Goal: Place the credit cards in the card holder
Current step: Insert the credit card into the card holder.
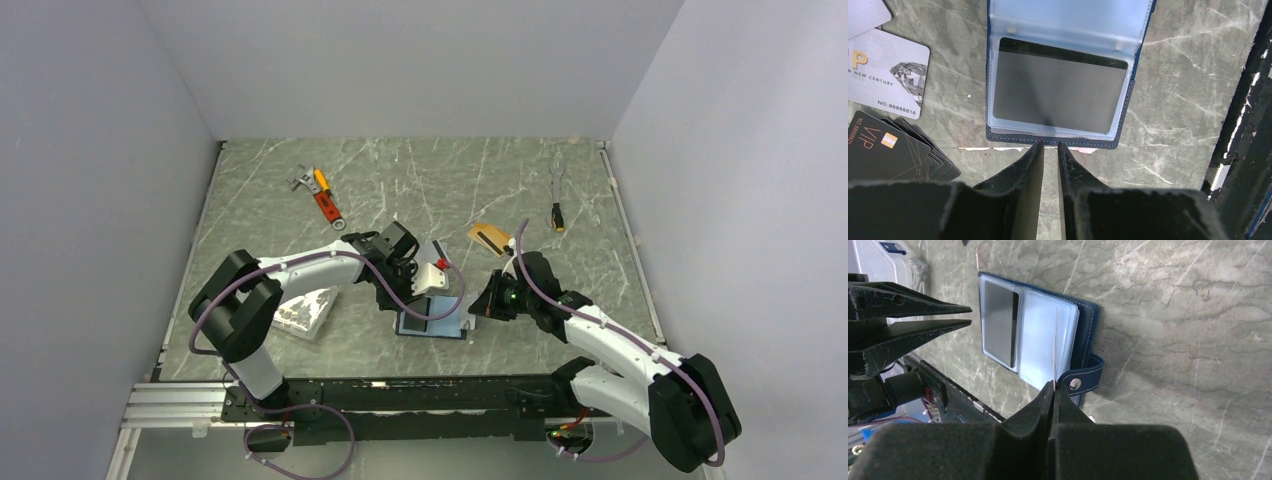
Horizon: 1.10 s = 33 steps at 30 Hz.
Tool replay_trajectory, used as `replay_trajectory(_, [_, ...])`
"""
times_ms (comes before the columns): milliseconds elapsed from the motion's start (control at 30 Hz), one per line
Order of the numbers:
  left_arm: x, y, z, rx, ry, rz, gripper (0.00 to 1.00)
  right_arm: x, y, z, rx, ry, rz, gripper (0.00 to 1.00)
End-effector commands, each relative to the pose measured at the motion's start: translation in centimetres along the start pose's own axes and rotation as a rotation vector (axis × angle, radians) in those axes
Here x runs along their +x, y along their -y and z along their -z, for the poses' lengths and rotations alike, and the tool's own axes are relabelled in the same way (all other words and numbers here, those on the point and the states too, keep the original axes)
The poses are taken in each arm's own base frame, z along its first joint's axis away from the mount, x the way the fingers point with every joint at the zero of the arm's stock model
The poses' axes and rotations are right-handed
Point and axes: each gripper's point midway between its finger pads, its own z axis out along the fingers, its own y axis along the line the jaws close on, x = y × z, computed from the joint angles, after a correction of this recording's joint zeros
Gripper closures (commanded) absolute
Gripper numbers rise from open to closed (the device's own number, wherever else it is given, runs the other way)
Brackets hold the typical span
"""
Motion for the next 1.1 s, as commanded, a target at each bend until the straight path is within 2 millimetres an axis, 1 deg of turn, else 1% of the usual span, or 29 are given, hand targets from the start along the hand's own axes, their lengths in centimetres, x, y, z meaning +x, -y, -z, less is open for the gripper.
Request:
replay_trajectory(0, [0.0, 0.0, -0.3, -0.001, -0.002, -0.025, 0.79, -1.0, -0.1, -0.4, -0.005, 0.053, 0.006, 1.0])
replay_trajectory(267, [-0.1, -0.1, -0.3, -0.003, -0.006, -0.028, 0.81, -0.6, 0.1, -0.8, -0.003, 0.041, 0.01, 1.0])
replay_trajectory(567, [0.9, -0.3, -0.8, -0.026, -0.055, -0.04, 0.84, -0.1, 0.8, -0.8, 0.023, 0.029, 0.026, 1.0])
replay_trajectory(767, [2.0, -0.6, -1.1, -0.056, -0.101, -0.054, 0.86, 0.1, 1.2, -0.6, 0.038, 0.034, 0.028, 1.0])
replay_trajectory(933, [2.6, -0.4, -1.4, -0.054, -0.117, -0.058, 0.88, 0.4, 1.2, -0.8, 0.029, 0.027, 0.02, 1.0])
replay_trajectory(1067, [2.5, -0.3, -1.4, -0.052, -0.119, -0.063, 0.88, 0.3, 0.9, -0.9, 0.017, 0.027, 0.016, 1.0])
